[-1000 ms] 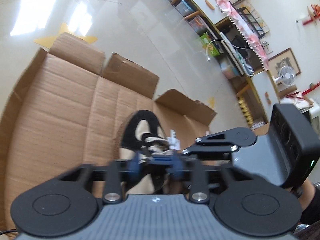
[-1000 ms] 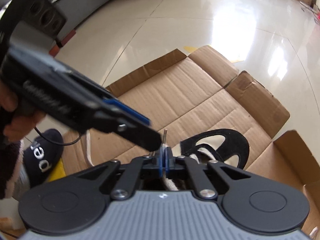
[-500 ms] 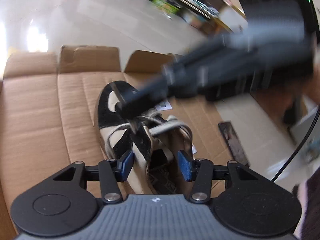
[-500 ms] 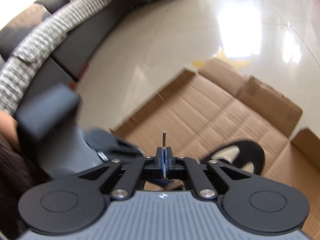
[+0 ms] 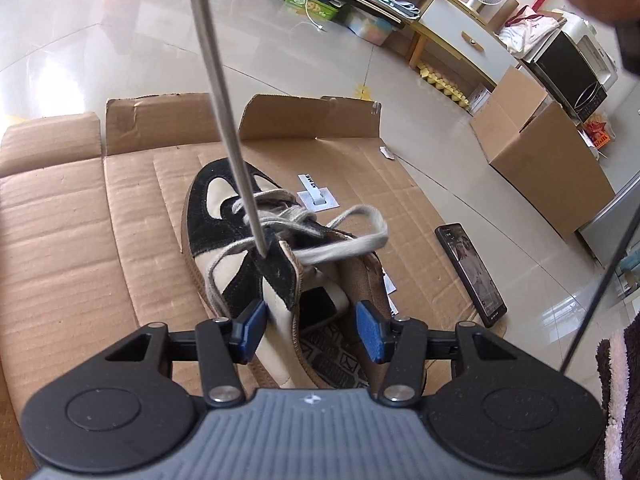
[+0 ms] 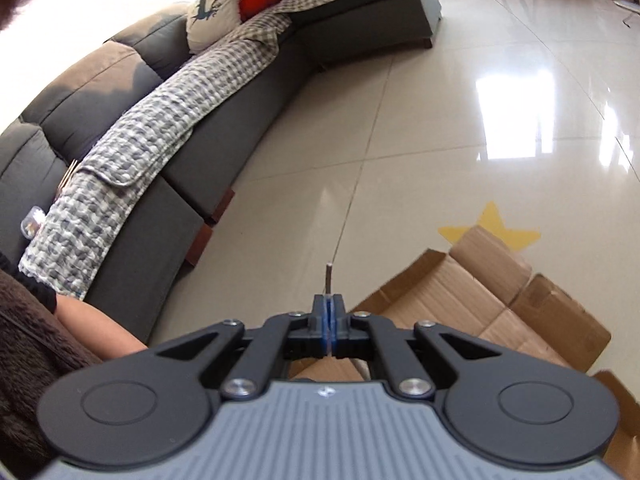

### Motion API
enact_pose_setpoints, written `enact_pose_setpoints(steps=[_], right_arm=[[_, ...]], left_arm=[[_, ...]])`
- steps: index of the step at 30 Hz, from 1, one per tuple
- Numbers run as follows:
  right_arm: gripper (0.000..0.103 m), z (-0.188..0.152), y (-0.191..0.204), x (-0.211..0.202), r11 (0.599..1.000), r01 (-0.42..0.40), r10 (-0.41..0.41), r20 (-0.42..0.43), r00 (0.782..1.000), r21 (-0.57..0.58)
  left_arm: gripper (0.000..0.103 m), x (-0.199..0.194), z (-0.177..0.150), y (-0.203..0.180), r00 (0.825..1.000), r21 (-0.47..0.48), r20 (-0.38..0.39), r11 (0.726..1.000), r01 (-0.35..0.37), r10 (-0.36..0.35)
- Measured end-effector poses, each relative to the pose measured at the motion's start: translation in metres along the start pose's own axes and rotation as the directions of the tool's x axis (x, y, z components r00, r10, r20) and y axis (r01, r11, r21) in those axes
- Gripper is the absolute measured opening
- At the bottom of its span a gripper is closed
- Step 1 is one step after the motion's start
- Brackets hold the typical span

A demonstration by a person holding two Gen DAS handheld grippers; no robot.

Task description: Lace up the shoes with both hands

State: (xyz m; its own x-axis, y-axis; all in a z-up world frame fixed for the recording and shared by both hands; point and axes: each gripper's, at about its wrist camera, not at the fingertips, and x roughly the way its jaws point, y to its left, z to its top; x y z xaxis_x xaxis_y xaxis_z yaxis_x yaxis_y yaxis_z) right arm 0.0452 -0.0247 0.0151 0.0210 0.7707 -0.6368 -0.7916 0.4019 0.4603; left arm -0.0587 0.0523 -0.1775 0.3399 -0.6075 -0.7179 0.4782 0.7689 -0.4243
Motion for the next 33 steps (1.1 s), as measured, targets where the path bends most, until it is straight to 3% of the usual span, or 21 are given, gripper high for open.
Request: enact_pose_setpoints(steps=[9,16,22,29,33], right_arm=[[0.002,0.047,0.048,-0.007,0.993,-0.042,0.044,0.014,0.999,-0.108],[0.002,0.046,0.058,0.006,0.99,-0.063,0.059,-0.031,0.998,-0.129],[0.003,0.011,0.041,0.014,0.997,-0.018,0.012,-0.076,0.997,-0.073],[0.003,-0.053,0.025,0.036,1.0,-0.009,0.013,-0.157,0.988,0.029],[0.004,-0.08,0.02,0.049,0.998,0.049,-0.04,-0.177,0.983,0.046]], left_arm=[[0.051,-0.001,-0.003,0.0,1.0,-0.01,0.014,1.0,0.009,-0.009],[0.051,-0.004,-0.004,0.006,0.999,-0.057,0.01,0.998,0.036,-0.035],[0.052,-0.024,-0.014,0.017,0.999,-0.108,-0.001,0.994,0.033,-0.033],[0.052,-0.046,-0.039,0.034,0.996,-0.152,-0.072,0.987,-0.06,0.05],[0.052,-0.055,-0.052,0.047,0.989,-0.19,-0.116,0.975,-0.113,0.092]])
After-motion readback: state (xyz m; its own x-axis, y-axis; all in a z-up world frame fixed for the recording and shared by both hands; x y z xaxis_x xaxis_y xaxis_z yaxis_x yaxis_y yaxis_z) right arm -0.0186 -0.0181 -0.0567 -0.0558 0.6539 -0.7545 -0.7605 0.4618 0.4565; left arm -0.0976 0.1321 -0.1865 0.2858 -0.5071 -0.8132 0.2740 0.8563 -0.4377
